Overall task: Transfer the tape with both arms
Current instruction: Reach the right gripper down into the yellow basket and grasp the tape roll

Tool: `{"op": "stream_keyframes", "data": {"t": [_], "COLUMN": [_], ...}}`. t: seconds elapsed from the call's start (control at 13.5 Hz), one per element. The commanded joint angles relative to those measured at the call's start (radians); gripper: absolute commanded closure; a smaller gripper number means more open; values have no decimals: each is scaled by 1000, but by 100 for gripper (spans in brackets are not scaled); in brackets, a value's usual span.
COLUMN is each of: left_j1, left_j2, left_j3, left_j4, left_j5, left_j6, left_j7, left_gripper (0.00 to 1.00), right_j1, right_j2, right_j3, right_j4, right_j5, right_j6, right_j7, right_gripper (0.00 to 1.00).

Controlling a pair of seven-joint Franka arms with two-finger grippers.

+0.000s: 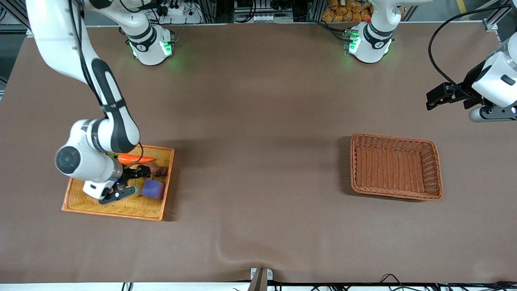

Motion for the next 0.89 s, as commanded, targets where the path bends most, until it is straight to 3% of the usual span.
{"op": "stream_keyframes", "data": {"t": [0.0, 0.22, 0.37, 0.59, 0.82], "left_j1": [7, 15, 16, 18, 16], "left_j2": [-2, -4, -5, -7, -5], "left_j3": [1, 3, 4, 4, 4], "left_j4": [4, 4, 4, 1, -1], "left_j5": [-19, -18, -18, -18, -19], "left_j6": [4, 1, 1, 1, 2], "left_j7": [2, 10, 13, 13, 6], "left_gripper": [0, 0, 0, 0, 0], "right_j1": [0, -3, -5, -5, -20], "right_j2": [75, 75, 73, 49, -40], "right_j3": [-1, -1, -1, -3, -6], "right_j4": [45, 45, 45, 63, 134], "right_j5": [28, 27, 27, 29, 29], "right_j6": [77, 74, 71, -5, -254], "right_j7": [-57, -57, -51, -49, -43], "right_gripper": [16, 54, 99, 100, 100]}}
